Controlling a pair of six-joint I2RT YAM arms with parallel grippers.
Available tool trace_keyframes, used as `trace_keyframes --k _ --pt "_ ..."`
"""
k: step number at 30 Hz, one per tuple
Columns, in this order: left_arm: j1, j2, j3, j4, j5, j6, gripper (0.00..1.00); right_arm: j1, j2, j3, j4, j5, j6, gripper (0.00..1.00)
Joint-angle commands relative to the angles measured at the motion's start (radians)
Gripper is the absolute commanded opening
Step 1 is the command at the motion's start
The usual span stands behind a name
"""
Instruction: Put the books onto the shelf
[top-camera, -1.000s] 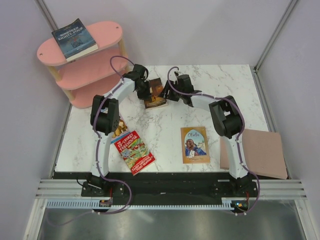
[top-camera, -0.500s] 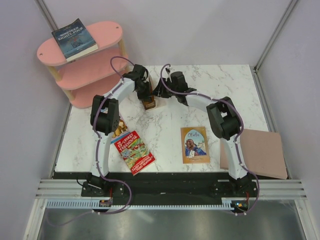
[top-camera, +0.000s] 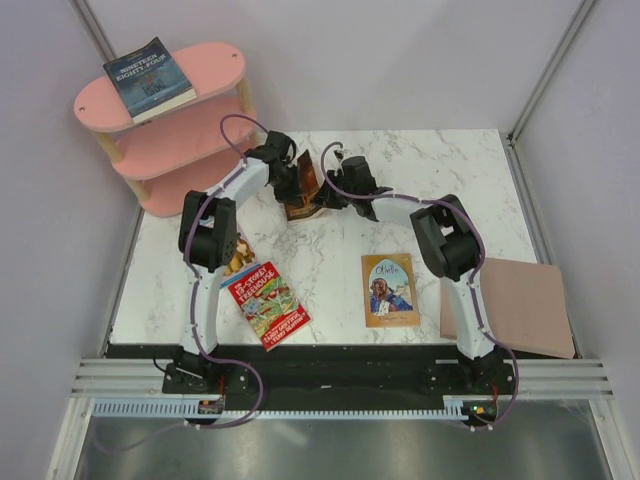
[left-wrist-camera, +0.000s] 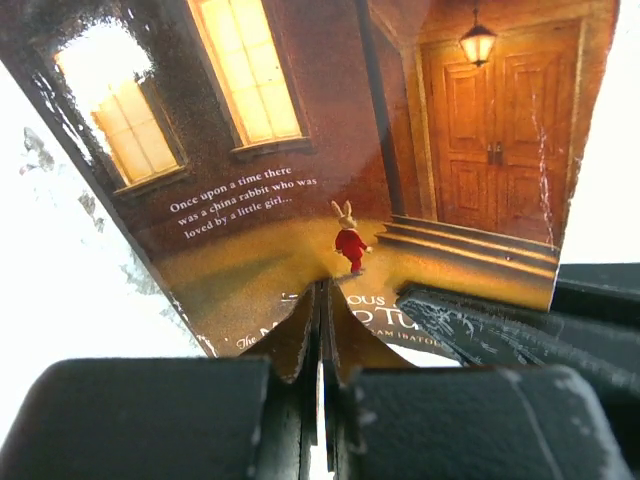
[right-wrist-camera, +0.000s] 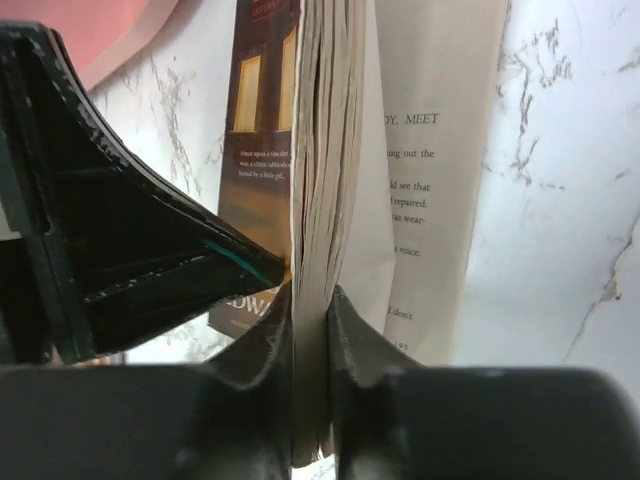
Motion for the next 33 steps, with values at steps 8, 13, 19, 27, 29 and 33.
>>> trace_keyframes --k 8,13,19,27,29,33 --pt "-0.012 -0.578 -0.451 0.142 -0.138 -0.041 0.92 0.0 -0.234 -0.199 -0.089 -0.071 -0.055 0.0" --pt "-0.017 -0.886 -0.755 0.319 -0.006 -0.162 0.95 -0.029 -0.46 -0.348 -0.053 -0.08 -0.075 0.0" --pt "-0.035 -1.172 -1.219 0.758 0.092 -0.413 0.89 -0.029 -0.676 -0.446 -0.053 -0.066 -0.027 0.0" --pt "-0.054 -1.344 -1.586 1.259 0.144 -0.575 0.93 -0.031 -0.853 -0.514 -0.024 -0.077 0.066 0.0" --pt "-0.057 -1.353 -1.586 1.305 0.133 -0.572 0.97 -0.029 -0.87 -0.524 -0.03 -0.077 0.07 0.0" --pt "-0.064 -1.318 -1.573 1.388 0.156 -0.567 0.99 -0.026 -0.903 -0.564 -0.024 -0.091 0.087 0.0"
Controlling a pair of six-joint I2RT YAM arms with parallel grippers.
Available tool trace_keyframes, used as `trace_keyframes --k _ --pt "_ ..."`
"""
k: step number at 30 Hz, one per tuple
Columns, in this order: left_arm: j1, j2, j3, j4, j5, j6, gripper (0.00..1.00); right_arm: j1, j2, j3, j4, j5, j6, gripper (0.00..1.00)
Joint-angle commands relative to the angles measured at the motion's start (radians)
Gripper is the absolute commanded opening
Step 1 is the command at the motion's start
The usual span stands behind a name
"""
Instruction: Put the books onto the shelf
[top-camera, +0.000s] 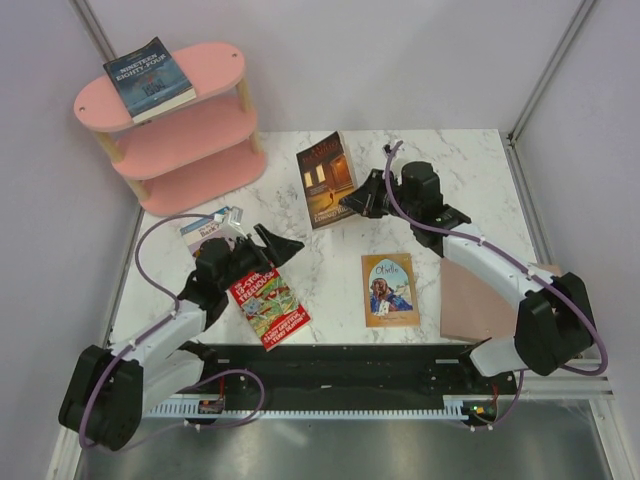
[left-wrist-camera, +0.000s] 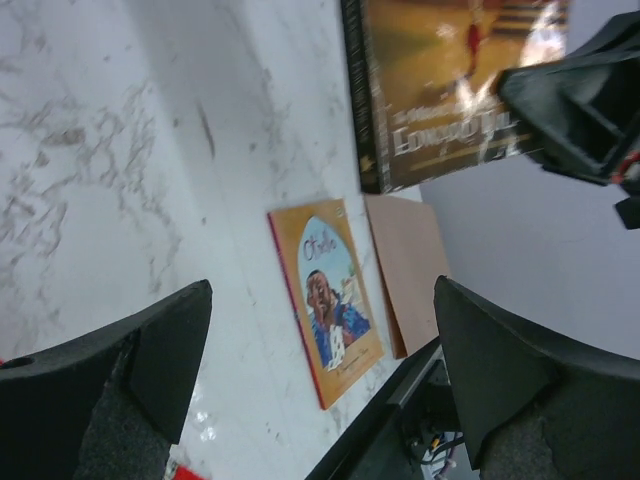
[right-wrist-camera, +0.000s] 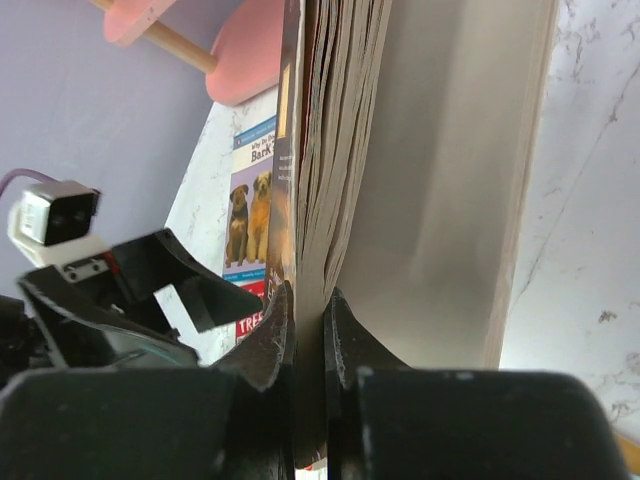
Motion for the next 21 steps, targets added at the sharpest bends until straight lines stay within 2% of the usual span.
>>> trace_keyframes --k 1,6,11,17,19,21 --pt "-0.012 0.041 0.031 0.261 0.048 -0.047 0.99 0.006 -0.059 -0.039 0.065 -0.024 0.04 0.0" --pt "-0.032 0.17 0.044 0.43 0.089 -0.084 0.99 0.023 -0.086 -0.067 0.082 -0.03 0.052 0.0" --pt "-0.058 0.285 0.1 0.468 0.095 -0.082 0.95 0.03 -0.11 -0.075 0.095 -0.035 0.061 0.0" --pt "-0.075 0.347 0.138 0.537 0.089 -0.096 0.93 0.035 -0.12 -0.061 0.089 -0.046 0.07 0.0" --pt "-0.087 0.38 0.155 0.554 0.094 -0.103 0.91 0.035 -0.126 -0.07 0.097 -0.053 0.079 0.0" --pt "-0.101 0.414 0.166 0.591 0.098 -0.117 0.82 0.035 -0.133 -0.081 0.109 -0.055 0.09 0.0"
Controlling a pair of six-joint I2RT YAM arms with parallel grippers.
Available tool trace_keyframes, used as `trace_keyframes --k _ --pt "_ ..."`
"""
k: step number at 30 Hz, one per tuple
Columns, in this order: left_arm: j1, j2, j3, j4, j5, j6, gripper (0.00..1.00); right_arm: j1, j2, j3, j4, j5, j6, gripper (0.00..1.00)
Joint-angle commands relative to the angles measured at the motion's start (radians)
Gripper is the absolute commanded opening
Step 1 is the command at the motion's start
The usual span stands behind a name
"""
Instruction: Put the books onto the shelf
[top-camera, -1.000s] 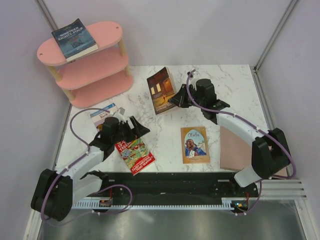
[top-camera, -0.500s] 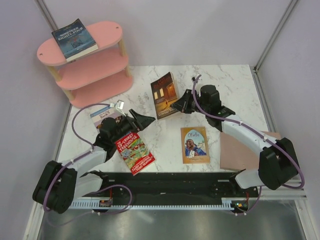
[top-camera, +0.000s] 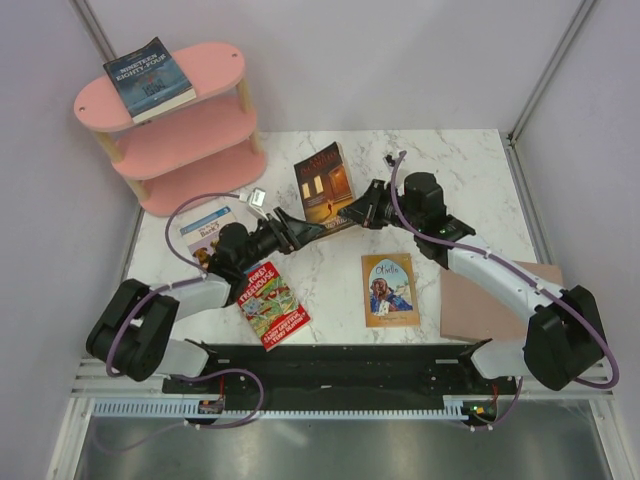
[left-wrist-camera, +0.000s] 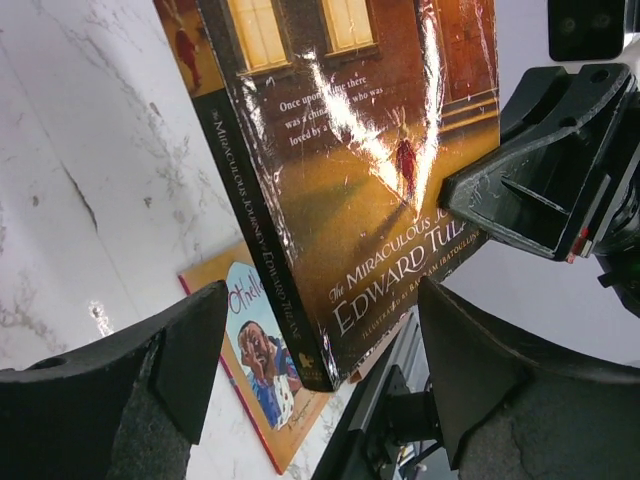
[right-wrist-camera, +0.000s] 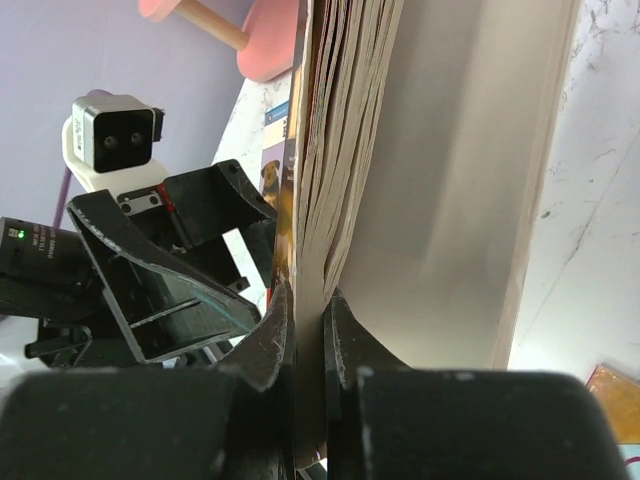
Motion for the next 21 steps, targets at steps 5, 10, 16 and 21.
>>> trace_keyframes --k 5,10,16,21 --pt "-0.042 0.118 0.069 0.216 0.03 -0.079 0.48 0.006 -0.059 -0.007 0.108 -0.029 0.04 0.0" --pt "-0.053 0.135 0.083 0.243 0.042 -0.106 0.02 0.006 -0.06 -0.006 0.067 0.0 0.014 0.02" --pt "-0.051 -0.087 0.218 -0.274 -0.002 0.086 0.02 0.006 -0.082 -0.005 -0.068 0.128 -0.091 0.66" --pt "-0.016 -0.207 0.512 -0.679 -0.022 0.253 0.02 0.004 -0.115 -0.076 -0.081 0.204 -0.108 0.98"
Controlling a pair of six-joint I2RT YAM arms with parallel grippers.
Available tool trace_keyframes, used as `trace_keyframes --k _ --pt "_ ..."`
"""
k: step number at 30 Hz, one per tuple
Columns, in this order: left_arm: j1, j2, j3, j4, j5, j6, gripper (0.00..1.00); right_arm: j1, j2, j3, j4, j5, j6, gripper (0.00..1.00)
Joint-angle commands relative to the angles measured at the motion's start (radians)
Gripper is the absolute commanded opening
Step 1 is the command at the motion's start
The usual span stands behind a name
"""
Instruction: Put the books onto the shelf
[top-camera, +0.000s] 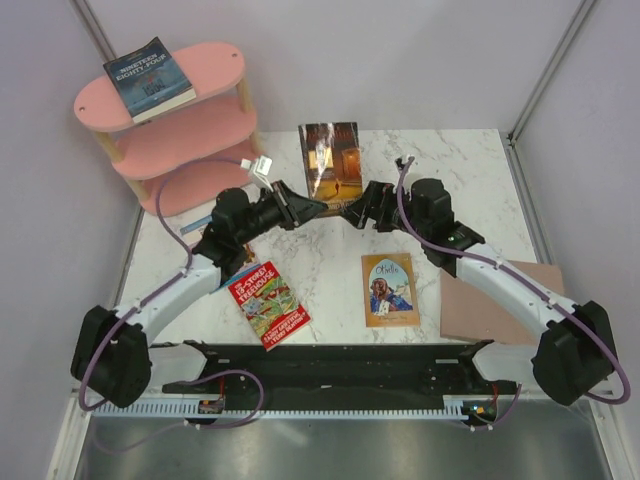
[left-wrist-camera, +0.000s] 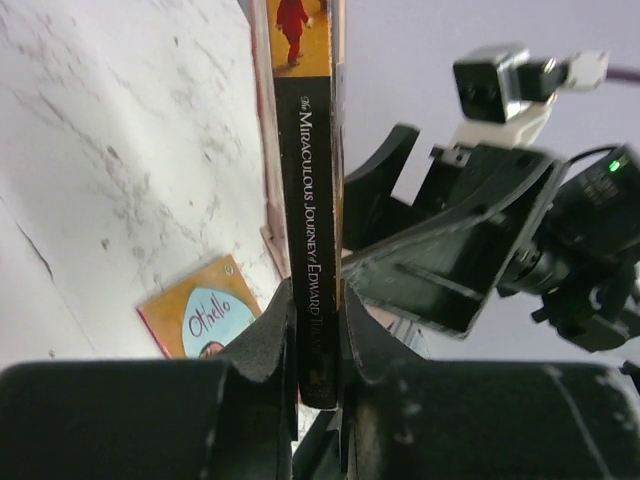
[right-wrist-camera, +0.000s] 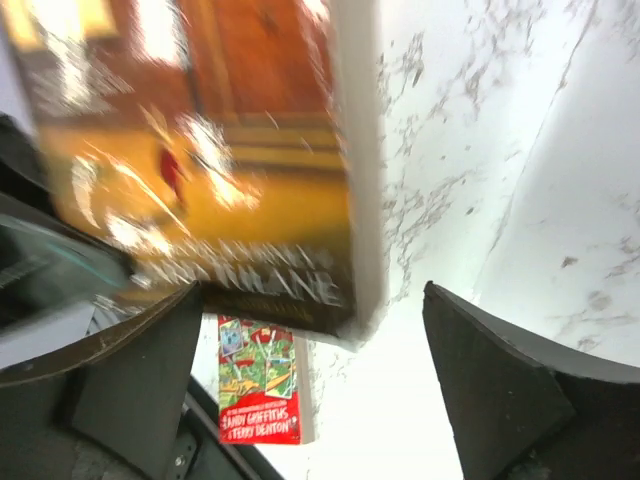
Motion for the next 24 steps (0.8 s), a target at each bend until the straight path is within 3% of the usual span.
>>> trace_keyframes --k 1,6,11,17,20,24 --pt "0.042 -0.116 0.296 -0.356 -0.015 0.205 0.02 0.004 -0.054 -0.05 -0.018 0.074 -0.044 0.98" --pt "0.157 -0.072 0.682 -0.741 0.022 0.231 0.02 0.006 -0.051 -0.147 0.008 0.074 -0.043 0.98" --pt "0.429 0.065 0.945 -0.85 0.328 0.072 0.02 0.033 -0.069 -0.259 0.048 0.106 -0.044 0.98" --pt "0.657 0.281 1.401 -1.077 0.523 0.041 0.02 0.076 -0.078 -0.316 0.046 0.132 -0.058 0.98" --pt "0.737 0.374 1.504 -1.096 0.626 -0.017 0.02 0.102 -0.064 -0.33 0.049 0.138 -0.055 0.98" --pt "0.829 0.433 1.536 -1.096 0.682 -0.042 0.02 0.133 -0.048 -0.351 0.06 0.15 -0.054 0.98"
